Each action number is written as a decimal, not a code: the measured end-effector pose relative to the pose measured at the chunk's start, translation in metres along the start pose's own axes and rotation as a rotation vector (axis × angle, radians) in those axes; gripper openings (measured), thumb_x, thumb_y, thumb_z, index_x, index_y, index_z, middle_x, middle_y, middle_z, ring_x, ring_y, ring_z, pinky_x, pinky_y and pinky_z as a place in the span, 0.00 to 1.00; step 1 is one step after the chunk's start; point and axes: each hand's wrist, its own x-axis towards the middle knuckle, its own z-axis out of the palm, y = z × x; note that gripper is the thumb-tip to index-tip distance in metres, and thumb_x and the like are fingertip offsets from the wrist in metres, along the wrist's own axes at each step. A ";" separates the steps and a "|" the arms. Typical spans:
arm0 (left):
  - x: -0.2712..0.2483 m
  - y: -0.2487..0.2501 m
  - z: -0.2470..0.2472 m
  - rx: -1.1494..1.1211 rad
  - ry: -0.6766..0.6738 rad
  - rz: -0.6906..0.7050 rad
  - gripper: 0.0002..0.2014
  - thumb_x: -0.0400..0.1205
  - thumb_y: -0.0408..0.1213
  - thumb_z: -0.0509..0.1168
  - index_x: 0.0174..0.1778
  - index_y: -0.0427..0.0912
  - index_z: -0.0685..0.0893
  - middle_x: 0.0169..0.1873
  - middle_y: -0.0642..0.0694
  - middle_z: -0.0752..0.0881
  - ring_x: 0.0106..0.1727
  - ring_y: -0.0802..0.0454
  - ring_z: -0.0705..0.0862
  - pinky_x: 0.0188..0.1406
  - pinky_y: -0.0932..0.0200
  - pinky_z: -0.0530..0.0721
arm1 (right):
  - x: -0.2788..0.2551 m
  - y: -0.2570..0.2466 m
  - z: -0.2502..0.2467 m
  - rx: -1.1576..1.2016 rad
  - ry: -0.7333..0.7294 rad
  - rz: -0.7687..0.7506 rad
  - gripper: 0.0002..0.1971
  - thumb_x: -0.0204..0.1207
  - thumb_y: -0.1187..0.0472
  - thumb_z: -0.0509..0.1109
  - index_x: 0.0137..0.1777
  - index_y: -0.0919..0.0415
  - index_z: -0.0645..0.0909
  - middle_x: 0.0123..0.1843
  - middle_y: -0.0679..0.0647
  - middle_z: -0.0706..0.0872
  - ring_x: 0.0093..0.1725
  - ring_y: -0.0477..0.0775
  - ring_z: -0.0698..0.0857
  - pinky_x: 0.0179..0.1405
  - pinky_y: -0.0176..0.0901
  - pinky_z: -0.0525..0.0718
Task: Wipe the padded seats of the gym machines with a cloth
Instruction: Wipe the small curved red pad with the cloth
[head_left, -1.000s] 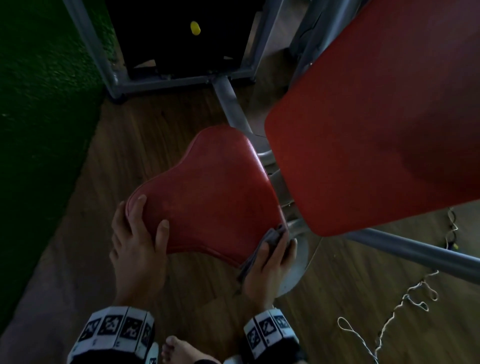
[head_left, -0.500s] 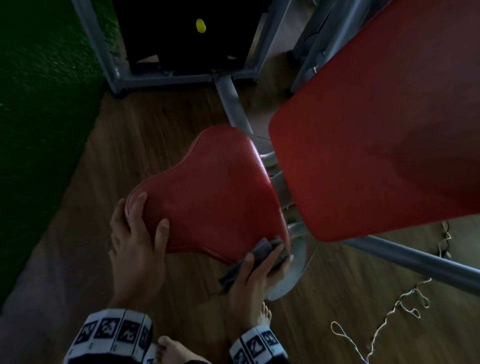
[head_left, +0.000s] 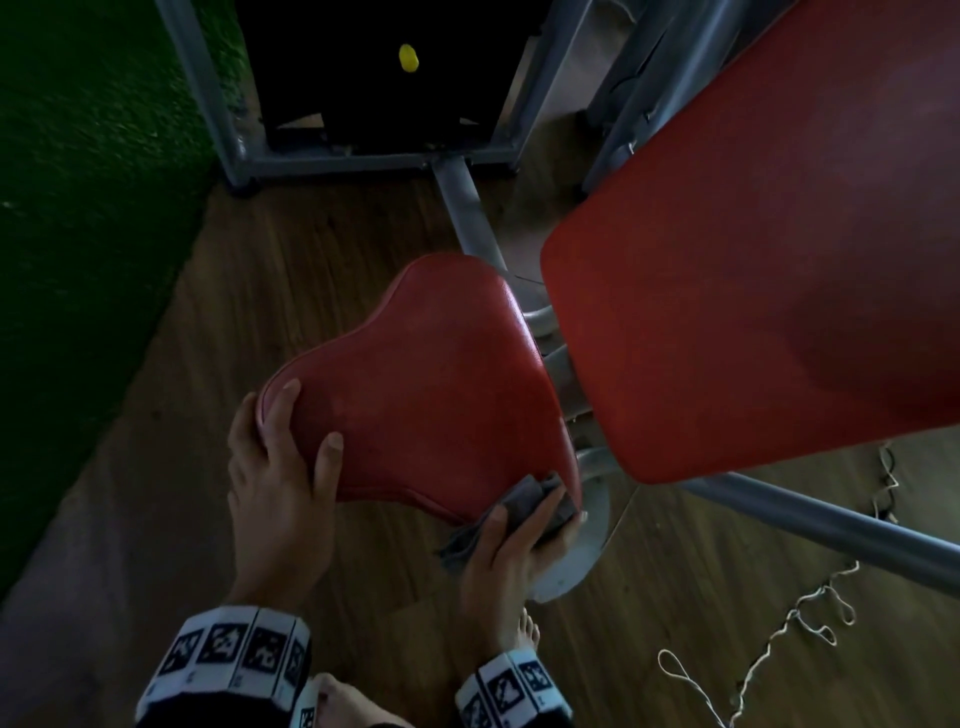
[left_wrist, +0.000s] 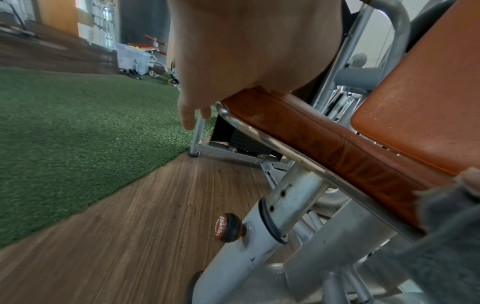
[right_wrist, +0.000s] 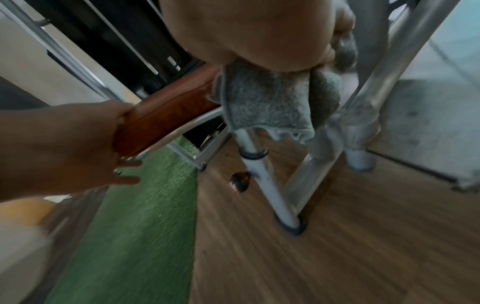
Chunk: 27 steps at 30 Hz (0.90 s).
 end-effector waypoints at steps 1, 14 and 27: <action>0.000 0.000 0.000 0.002 0.001 0.003 0.29 0.84 0.55 0.55 0.80 0.64 0.53 0.82 0.45 0.52 0.79 0.34 0.60 0.71 0.26 0.67 | -0.002 0.001 0.002 -0.003 -0.003 -0.015 0.38 0.83 0.42 0.55 0.85 0.52 0.40 0.84 0.58 0.29 0.84 0.53 0.39 0.76 0.39 0.48; 0.000 0.000 0.001 -0.018 0.019 0.005 0.28 0.84 0.55 0.56 0.80 0.65 0.53 0.82 0.45 0.52 0.80 0.35 0.59 0.73 0.29 0.65 | -0.009 0.010 -0.010 0.002 -0.088 -0.357 0.41 0.77 0.26 0.39 0.85 0.48 0.38 0.84 0.63 0.36 0.83 0.51 0.38 0.81 0.59 0.39; 0.002 -0.003 0.003 0.007 0.015 -0.046 0.28 0.84 0.56 0.56 0.79 0.68 0.53 0.82 0.48 0.52 0.79 0.35 0.60 0.72 0.28 0.65 | 0.093 -0.028 -0.006 -0.710 -0.304 -0.654 0.34 0.83 0.38 0.37 0.86 0.50 0.44 0.87 0.59 0.45 0.85 0.65 0.45 0.82 0.65 0.48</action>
